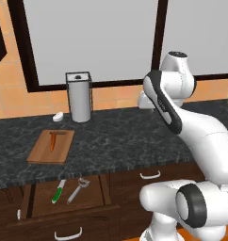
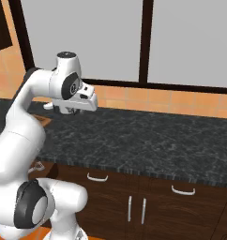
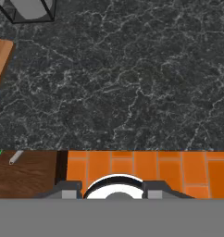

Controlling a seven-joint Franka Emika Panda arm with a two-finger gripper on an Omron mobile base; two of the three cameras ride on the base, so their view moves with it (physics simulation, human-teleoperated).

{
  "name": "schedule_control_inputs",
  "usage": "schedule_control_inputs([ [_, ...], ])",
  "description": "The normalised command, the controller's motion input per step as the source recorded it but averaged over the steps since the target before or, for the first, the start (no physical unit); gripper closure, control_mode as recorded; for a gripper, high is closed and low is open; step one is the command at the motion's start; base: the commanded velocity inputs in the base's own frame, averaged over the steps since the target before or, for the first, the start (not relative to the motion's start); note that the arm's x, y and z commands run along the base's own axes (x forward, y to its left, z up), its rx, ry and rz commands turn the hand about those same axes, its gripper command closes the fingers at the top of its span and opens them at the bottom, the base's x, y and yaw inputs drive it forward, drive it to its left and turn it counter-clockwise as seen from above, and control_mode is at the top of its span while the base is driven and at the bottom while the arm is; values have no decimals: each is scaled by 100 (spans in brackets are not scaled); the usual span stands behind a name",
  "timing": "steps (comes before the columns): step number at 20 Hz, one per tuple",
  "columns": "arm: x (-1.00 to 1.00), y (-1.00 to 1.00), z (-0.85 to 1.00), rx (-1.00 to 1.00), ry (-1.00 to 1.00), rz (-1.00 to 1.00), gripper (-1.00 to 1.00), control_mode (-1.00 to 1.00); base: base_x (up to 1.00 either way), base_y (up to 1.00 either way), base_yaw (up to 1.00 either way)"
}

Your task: Place the appropriate cutting tool for cutting the carrot skin on the cutting board.

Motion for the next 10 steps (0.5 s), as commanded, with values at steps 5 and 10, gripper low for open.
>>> schedule_control_inputs([
  [5, -66, 28, -1, -3, -12, 1, -100, -100, 0, 0, 0],
  [10, -98, 98, -34, -2, -1, -3, -100, -100, 0, 0, 0],
])
